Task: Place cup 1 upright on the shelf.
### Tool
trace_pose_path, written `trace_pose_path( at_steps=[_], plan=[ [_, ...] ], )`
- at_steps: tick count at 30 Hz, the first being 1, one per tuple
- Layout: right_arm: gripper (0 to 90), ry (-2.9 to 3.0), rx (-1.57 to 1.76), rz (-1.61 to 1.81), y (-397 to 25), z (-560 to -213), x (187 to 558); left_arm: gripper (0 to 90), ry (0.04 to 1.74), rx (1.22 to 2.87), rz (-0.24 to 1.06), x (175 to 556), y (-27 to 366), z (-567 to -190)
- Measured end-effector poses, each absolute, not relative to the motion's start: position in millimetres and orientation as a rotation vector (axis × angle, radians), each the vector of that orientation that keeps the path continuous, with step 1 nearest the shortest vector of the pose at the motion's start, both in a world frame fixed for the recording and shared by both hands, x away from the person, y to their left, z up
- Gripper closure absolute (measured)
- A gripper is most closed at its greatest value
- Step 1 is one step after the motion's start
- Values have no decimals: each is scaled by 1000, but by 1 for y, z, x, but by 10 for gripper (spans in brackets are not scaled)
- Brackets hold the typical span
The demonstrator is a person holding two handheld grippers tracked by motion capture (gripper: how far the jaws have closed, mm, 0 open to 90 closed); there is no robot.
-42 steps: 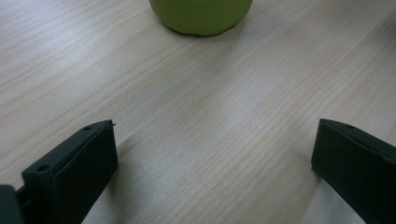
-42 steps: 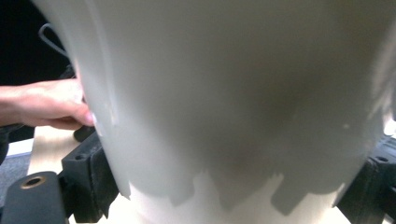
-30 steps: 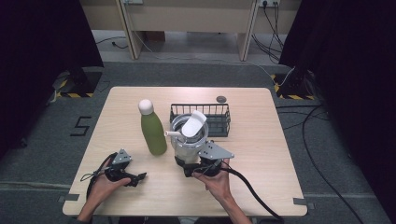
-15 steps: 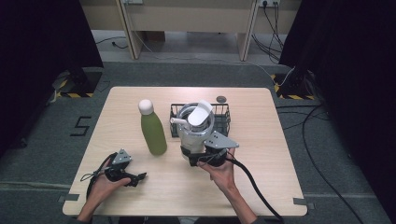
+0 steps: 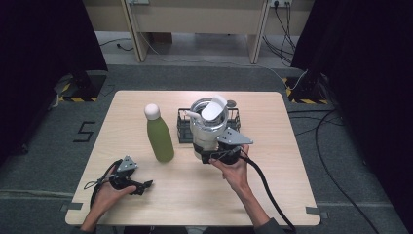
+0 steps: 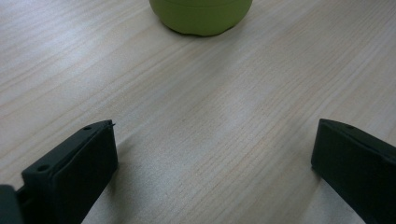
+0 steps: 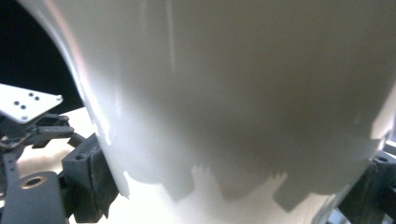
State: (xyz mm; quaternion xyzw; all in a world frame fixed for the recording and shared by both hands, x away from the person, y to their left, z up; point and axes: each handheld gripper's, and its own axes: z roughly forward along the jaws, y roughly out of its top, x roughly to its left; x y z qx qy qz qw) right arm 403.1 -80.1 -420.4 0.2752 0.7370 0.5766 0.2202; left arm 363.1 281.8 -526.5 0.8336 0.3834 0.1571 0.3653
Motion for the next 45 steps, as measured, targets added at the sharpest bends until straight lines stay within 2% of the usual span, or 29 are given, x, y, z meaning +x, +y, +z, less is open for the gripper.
trace_pose_path(
  at_steps=[25,45],
  plan=[
    [117,1943,879,1487,-107,-378,465,0,985,2143,405,363,282,-526],
    [117,1870,989,1402,-121,-390,508,0,986,2145,402,363,282,-526]
  ],
)
